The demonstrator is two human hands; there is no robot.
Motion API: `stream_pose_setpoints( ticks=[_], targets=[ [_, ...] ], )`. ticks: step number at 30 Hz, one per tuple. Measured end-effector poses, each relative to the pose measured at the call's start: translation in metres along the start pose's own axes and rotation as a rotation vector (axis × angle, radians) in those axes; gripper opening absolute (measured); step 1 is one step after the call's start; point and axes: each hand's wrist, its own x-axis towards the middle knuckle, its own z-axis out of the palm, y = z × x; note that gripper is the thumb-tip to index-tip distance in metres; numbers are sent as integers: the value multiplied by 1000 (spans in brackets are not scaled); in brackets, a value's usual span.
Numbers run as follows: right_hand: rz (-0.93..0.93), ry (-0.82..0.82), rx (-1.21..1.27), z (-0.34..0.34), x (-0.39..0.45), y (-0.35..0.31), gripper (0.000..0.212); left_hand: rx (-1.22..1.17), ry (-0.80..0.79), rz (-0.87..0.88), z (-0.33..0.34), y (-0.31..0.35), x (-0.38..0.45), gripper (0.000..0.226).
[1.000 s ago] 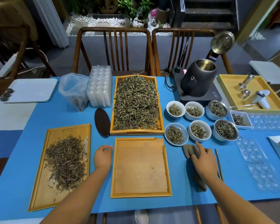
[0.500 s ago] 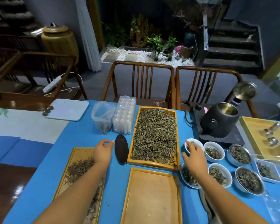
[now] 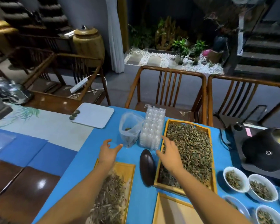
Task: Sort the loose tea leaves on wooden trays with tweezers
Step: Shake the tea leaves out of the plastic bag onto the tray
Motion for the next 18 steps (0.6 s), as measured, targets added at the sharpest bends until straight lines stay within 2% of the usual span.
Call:
stream_pose_setpoints(
  ticks=[5,10,14,18],
  targets=[
    [-18,-62,38,41,26,-21,63,18,-96,59,3,-7,42,68],
    [-30,-94,8,55,56,-31,67,42,-215,116,10,-1,74,84],
    [48,-121,104,63,78,-39,74,40,-328,118,20,1,92,93],
    [114,-96,259,75,87,-42,67,-59,-401,190,28,0,101,79]
  ],
)
